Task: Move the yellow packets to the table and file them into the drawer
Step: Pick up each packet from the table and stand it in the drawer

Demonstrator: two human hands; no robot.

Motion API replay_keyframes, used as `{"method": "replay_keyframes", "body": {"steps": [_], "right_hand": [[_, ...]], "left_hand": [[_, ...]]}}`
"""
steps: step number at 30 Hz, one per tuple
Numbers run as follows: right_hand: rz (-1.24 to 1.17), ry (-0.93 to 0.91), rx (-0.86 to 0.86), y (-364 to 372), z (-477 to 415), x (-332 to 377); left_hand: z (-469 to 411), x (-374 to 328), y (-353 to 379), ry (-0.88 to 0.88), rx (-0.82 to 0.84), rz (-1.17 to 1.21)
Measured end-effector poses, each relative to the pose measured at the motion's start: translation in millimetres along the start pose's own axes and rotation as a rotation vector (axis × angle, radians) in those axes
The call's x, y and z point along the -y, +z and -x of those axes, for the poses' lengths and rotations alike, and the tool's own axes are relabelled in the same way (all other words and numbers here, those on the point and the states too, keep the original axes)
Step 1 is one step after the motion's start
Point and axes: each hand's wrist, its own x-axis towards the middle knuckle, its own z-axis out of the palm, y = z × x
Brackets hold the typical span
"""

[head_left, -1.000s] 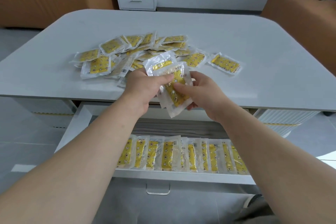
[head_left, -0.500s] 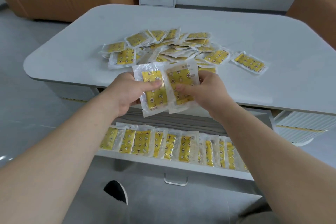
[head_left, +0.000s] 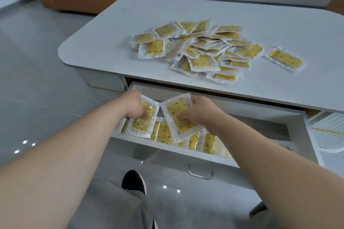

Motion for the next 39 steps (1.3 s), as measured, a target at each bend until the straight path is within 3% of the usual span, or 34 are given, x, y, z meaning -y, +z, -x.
{"method": "replay_keyframes", "body": {"steps": [8,17,27,30,32,34,39], "right_hand": [[-0.041,0.161,-0.009,25.2,-23.1,-8.8],[-0.035,0.194,0.131,47.1,-37.1,-4.3],[-0.206,0.220,0.161,69.5,-57.5,3.3],[-0.115,0.178,0.172,83.8,-63.0,1.8],[0.074,0.140,0.219,91.9,-64.1,-3.0],[0.331,0.109,0.236,95.1,-62.5,-8.2],[0.511,0.078,0.189,88.9,-56.2,-15.4]], "left_hand": [[-19.2,16.6,26.0,-0.092,0.021,-0.322],[-15.3,18.2,29.6,-0.023,-0.142,-0.674],[-7.6,19.6,13.3,-0.119,0.032,-0.497],[-5.5,17.3,8.0,-0.139,0.121,-0.393],[-1.2,11.3,2.4,-0.137,0.146,-0.361],[5.6,3.4,-2.9,-0.117,0.135,-0.379],[21.8,-16.3,-14.7,-0.082,0.076,-0.424]]}}
